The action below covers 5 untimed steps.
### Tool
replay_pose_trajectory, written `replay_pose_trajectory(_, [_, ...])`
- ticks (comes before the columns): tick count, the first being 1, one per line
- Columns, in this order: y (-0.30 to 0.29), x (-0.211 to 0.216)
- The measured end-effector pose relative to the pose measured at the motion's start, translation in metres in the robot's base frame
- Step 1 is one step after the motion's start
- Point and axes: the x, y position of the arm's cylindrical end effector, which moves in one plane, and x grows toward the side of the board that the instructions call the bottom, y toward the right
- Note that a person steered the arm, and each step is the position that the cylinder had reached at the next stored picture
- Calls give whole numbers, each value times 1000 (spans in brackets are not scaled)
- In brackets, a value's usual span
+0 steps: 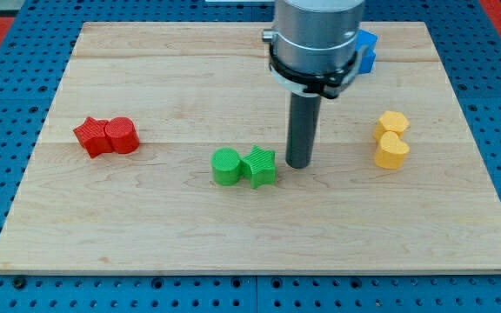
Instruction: Push the green star slightly up
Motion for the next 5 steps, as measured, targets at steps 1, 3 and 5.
replay_pose_trajectory(1, [32,34])
replay_pose_trajectory(3, [-17,62])
replay_pose_trajectory(5, [-41,36])
